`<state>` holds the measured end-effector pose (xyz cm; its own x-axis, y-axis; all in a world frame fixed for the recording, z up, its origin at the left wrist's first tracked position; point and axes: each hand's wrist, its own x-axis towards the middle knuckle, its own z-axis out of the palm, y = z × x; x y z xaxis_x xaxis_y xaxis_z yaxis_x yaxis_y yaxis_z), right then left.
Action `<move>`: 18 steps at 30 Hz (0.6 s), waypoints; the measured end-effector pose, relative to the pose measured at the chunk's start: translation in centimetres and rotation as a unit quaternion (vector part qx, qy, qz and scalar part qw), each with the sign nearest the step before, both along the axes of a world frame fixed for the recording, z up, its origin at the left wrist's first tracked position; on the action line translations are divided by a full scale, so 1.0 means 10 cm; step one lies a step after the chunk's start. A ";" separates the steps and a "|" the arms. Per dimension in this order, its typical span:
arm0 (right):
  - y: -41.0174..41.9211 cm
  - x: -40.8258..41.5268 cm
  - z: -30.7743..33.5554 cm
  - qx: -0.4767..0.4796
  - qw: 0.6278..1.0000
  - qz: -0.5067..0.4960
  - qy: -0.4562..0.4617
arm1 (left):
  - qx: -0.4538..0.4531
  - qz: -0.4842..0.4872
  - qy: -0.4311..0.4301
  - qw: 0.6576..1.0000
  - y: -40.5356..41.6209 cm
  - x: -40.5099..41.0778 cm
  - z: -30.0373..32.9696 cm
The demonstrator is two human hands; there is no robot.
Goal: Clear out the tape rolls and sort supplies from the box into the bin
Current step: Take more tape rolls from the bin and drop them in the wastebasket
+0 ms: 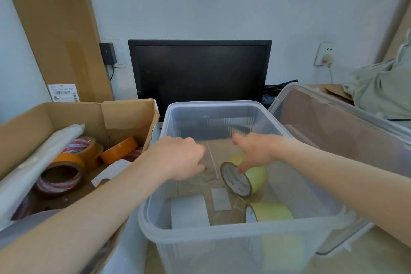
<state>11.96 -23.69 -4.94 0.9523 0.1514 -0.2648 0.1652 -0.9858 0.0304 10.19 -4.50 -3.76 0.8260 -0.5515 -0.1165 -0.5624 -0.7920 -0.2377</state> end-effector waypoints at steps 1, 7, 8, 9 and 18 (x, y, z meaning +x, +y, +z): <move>-0.01 0.00 0.01 0.016 1.000 0.014 -0.015 | 0.012 -0.006 -0.005 1.000 0.00 0.01 -0.01; -0.13 0.01 0.14 0.193 0.956 0.031 -0.221 | -0.028 -0.094 0.075 0.992 0.01 0.06 -0.01; -0.16 0.01 0.17 0.231 0.939 0.021 -0.254 | -0.030 -0.121 0.112 0.986 0.02 0.06 0.01; -0.18 0.02 0.19 0.264 0.922 0.011 -0.283 | -0.030 -0.141 0.149 0.978 0.02 0.07 0.03; -0.28 0.00 0.24 0.456 0.796 -0.017 -0.398 | 0.078 -0.156 0.304 0.936 -0.04 0.15 -0.03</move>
<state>11.96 -26.51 -2.52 0.7716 -0.0949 0.6290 0.4232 -0.6617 -0.6189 11.73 -4.89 -4.06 0.3819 -0.6924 -0.6122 -0.8293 -0.5491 0.1037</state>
